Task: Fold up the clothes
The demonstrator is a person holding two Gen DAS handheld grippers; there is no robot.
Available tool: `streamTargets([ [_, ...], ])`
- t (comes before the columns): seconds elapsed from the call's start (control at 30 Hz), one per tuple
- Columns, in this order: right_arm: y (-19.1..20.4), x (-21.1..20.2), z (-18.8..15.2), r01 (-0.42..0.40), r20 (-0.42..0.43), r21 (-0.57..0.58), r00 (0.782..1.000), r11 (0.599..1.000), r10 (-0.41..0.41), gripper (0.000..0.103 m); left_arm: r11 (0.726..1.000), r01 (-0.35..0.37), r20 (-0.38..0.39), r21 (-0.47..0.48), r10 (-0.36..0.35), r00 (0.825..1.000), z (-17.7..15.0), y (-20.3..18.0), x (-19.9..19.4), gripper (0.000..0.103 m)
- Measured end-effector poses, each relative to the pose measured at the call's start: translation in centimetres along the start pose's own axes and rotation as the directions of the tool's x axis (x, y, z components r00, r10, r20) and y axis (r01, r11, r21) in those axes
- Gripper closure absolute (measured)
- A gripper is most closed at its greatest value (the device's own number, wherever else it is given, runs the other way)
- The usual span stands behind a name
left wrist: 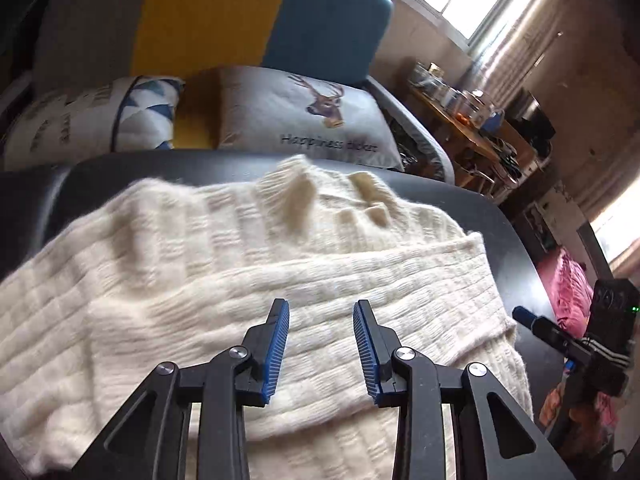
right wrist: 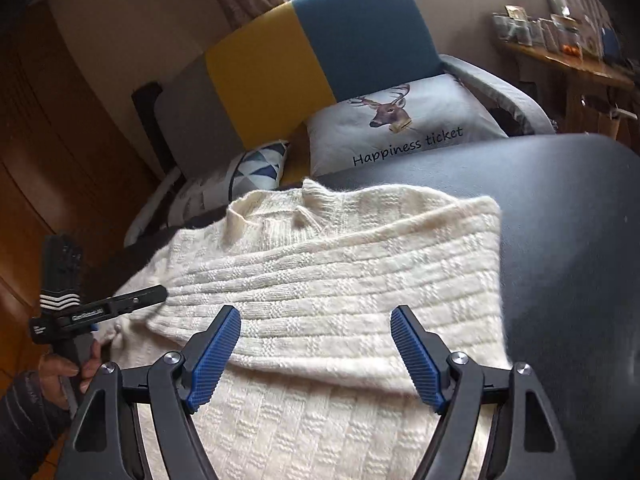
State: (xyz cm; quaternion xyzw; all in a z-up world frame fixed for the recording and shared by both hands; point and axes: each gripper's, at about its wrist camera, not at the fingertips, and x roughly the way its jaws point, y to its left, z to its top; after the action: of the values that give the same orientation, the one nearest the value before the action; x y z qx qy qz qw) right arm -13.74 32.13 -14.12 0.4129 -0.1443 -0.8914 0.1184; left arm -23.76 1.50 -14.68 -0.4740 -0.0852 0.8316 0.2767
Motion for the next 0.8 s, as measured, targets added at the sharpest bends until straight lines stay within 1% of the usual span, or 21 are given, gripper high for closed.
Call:
streamTargets([
  [0.07,1.2,2.7,0.9,0.050,-0.075,-0.059,0.996,0.997,-0.054,0.023,1.000,0.001,0.003,-0.029,-0.001,1.000,-1.0,1.8,-0.9,0.069],
  [0.1,1.6,3.9,1.1,0.089,-0.093,-0.094,0.991,0.992,-0.097,0.023,0.999,-0.003,0.006,-0.032,0.003,1.000,-1.6,2.3,-1.4,0.069],
  [0.17,2.2,6.5,1.5,0.164,-0.125,-0.164,0.975,0.973,-0.186,0.023,0.999,-0.029,0.011,-0.018,0.029,1.000,-2.0,3.1,-1.5,0.069],
  [0.2,2.4,8.0,1.4,0.209,-0.157,-0.189,0.958,0.959,-0.240,0.023,0.999,-0.042,0.014,-0.012,0.042,0.999,-2.1,3.5,-1.5,0.069],
  [0.23,2.4,8.9,1.2,0.230,-0.167,-0.204,0.950,0.952,-0.265,0.019,0.999,-0.054,0.016,-0.005,0.054,0.998,-2.3,3.8,-1.6,0.069],
  [0.27,2.6,9.0,1.0,0.246,-0.130,-0.223,0.952,0.943,-0.279,0.019,0.998,-0.057,0.016,0.001,0.057,0.998,-2.3,4.1,-1.2,0.069],
  [0.3,2.6,9.1,0.8,0.254,-0.121,-0.227,0.950,0.940,-0.286,0.018,0.998,-0.059,0.016,0.007,0.058,0.998,-2.4,4.3,-0.9,0.070],
  [0.37,2.4,8.9,0.5,0.254,-0.101,-0.210,0.955,0.944,-0.279,0.018,0.999,-0.045,0.039,-0.015,0.045,0.998,-2.8,4.7,-1.0,0.070],
  [0.43,2.5,8.7,0.0,0.254,-0.073,-0.219,0.958,0.942,-0.276,0.018,0.999,-0.030,0.063,-0.036,0.032,0.998,-3.2,5.0,-1.1,0.071],
  [0.5,2.5,8.6,0.0,0.251,-0.068,-0.214,0.960,0.944,-0.271,0.018,0.998,-0.013,0.079,-0.064,0.018,0.997,-3.5,5.4,-1.3,0.072],
  [0.6,2.8,7.9,0.2,0.242,-0.074,-0.195,0.963,0.950,-0.260,0.018,0.987,0.033,0.094,-0.159,-0.018,0.995,-3.4,6.0,-2.5,0.071],
  [0.67,3.0,7.0,0.3,0.234,-0.080,-0.165,0.965,0.958,-0.249,0.018,0.970,0.060,0.142,-0.238,-0.026,0.990,-4.0,6.7,-4.7,0.070],
  [0.7,3.2,5.9,0.0,0.215,-0.061,-0.133,0.973,0.968,-0.224,0.018,0.958,0.071,0.173,-0.276,-0.024,0.985,-4.5,7.2,-6.0,0.066],
  [0.73,3.6,4.8,-0.7,0.175,-0.048,-0.099,0.982,0.979,-0.181,0.018,0.941,0.092,0.205,-0.325,-0.025,0.978,-5.3,8.1,-7.6,0.063],
  [0.77,4.0,3.7,-1.3,0.135,-0.034,-0.066,0.990,0.989,-0.137,0.018,0.914,0.106,0.236,-0.391,-0.012,0.972,-6.6,9.5,-9.4,0.057],
  [0.8,4.5,2.7,-2.2,0.089,-0.030,-0.041,0.995,0.995,-0.090,0.018,0.882,0.122,0.266,-0.455,0.004,0.964,-7.8,11.0,-11.2,0.054],
])
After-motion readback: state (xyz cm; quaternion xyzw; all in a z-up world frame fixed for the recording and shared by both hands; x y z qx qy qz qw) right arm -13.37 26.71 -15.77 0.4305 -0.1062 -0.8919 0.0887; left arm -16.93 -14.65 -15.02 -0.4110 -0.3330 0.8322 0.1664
